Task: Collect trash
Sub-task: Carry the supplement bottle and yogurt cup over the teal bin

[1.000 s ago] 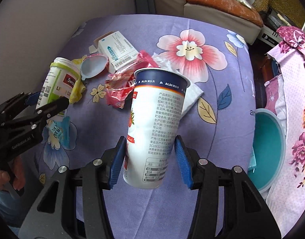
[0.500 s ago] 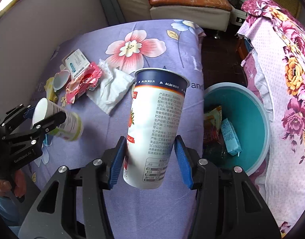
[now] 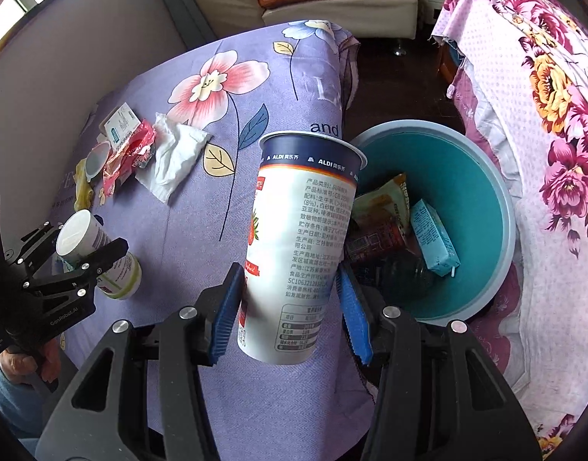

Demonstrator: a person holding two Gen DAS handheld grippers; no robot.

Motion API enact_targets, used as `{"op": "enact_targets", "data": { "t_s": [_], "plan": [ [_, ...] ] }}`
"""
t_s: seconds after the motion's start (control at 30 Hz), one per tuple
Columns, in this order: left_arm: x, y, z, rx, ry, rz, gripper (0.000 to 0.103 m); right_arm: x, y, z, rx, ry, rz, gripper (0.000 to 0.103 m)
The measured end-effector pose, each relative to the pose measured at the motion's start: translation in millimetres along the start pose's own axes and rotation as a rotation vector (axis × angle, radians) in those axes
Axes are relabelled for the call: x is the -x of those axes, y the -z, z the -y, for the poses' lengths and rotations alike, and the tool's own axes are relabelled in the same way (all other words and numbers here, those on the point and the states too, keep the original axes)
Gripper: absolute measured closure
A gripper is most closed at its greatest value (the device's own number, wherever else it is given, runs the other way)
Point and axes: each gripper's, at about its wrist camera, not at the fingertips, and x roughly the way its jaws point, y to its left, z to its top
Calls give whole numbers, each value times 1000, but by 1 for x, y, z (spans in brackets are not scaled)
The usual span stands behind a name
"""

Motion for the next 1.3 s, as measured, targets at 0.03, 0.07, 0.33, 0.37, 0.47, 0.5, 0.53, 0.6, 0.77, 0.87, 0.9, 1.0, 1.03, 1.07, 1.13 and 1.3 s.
{"op": "enact_targets", "data": {
  "t_s": [0.03, 0.07, 0.33, 0.37, 0.47, 0.5, 0.53, 0.6, 0.77, 0.87, 0.9, 1.0, 1.03, 1.07, 1.13, 1.3],
  "plan": [
    [-3, 3, -2, 7, 6, -7, 49, 0, 0, -3, 6, -1, -1, 56],
    [-5, 6, -5, 18, 19, -15, 49, -1, 0, -7, 11, -1, -2, 56],
    [17, 6, 1, -13, 10, 55, 52, 4, -4, -25, 46, 19, 2, 56],
    [20, 4, 3, -18, 13, 64, 52, 5, -4, -26, 47, 21, 6, 56],
    [28, -5, 13, -36, 22, 90, 52, 10, -7, -24, 45, 24, 19, 56],
    [29, -9, 18, -45, 27, 97, 52, 12, -7, -22, 42, 27, 25, 56],
    [31, -13, 23, -55, 32, 103, 52, 15, -7, -19, 40, 31, 31, 56],
    [32, -22, 36, -76, 36, 111, 52, 21, -7, -11, 31, 38, 42, 56],
    [30, -46, 73, -137, 74, 117, 52, 37, -5, 21, -16, 57, 81, 56],
    [25, -60, 96, -169, 95, 115, 52, 44, -3, 44, -58, 68, 104, 56],
    [22, -65, 104, -178, 102, 113, 52, 46, -3, 52, -70, 75, 110, 56],
    [13, -79, 125, -194, 128, 106, 52, 49, -1, 78, -109, 96, 123, 56],
    [10, -84, 132, -197, 136, 105, 52, 50, -1, 88, -125, 105, 128, 56],
    [6, -88, 138, -200, 140, 101, 52, 52, 0, 97, -141, 110, 132, 56],
    [-2, -95, 149, -209, 145, 94, 52, 53, 2, 113, -167, 116, 134, 56],
    [-23, -107, 172, -226, 162, 73, 52, 47, 6, 136, -194, 131, 116, 56]
  ]
}}
